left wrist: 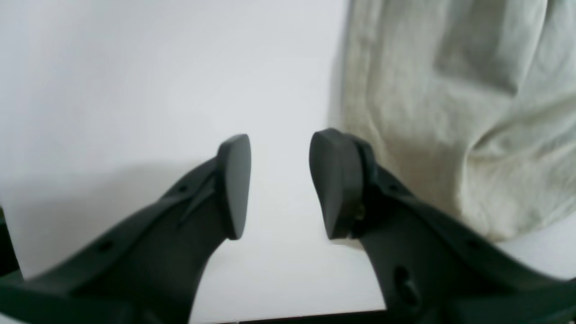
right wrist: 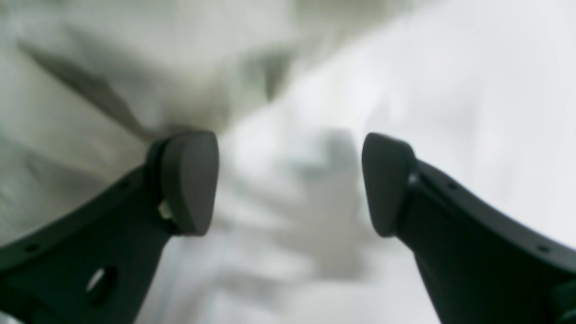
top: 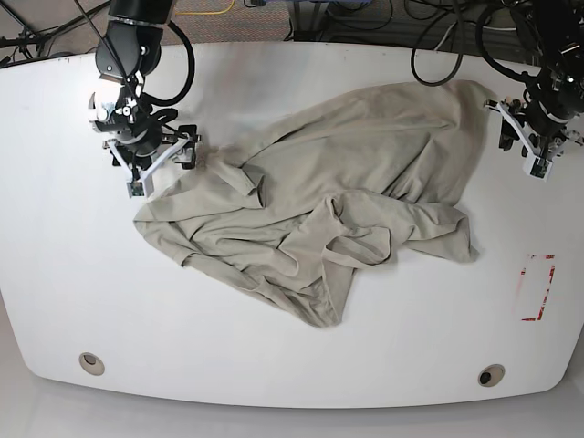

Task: Fold the T-shirt properly
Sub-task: 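Move the open right gripper along the shirt edge toward its corner, then pinch the shirt corner with the right gripper, then the left gripper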

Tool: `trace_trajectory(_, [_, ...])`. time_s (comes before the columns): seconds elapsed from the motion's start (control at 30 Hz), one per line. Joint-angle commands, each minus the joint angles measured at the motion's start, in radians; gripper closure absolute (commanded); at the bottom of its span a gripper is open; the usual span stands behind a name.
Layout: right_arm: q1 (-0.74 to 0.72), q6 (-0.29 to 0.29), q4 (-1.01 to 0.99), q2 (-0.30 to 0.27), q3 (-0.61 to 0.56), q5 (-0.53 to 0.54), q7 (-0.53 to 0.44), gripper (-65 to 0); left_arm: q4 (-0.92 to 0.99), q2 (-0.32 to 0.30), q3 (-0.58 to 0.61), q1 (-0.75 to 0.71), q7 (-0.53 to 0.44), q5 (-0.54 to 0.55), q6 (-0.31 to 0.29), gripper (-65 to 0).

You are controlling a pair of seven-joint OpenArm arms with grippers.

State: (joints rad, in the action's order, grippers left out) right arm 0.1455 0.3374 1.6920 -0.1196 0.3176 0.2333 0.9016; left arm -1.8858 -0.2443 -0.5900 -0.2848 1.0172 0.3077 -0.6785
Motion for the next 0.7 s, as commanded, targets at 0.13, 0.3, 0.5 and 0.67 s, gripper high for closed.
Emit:
trace_trajectory(0.13, [-0.031,0.002,0.064,-0.009,0.004,0.016,-0.025,-46.5,-0.016,-0.016,-0.005,0.009,-0.018,0.011,-0.004,-24.2])
trace_trajectory(0.3, [-0.04,0.002,0.075,-0.009,0.004,0.015,-0.012,-46.5,-0.016,-0.016,-0.005,0.009,-0.018,0.011,-0.004,-24.2])
trace_trajectory(0.5, [-0.085,0.002,0.066,-0.016,0.002,0.013,-0.012,-46.5,-0.016,-0.016,-0.005,0.011,-0.018,0.011,-0.004,-24.2])
trace_trajectory(0.67, [-0.145,0.002,0.032,-0.036,0.002,0.013,-0.012,-46.5,-0.016,-0.016,-0.005,0.011,-0.018,0.011,-0.004,-24.2])
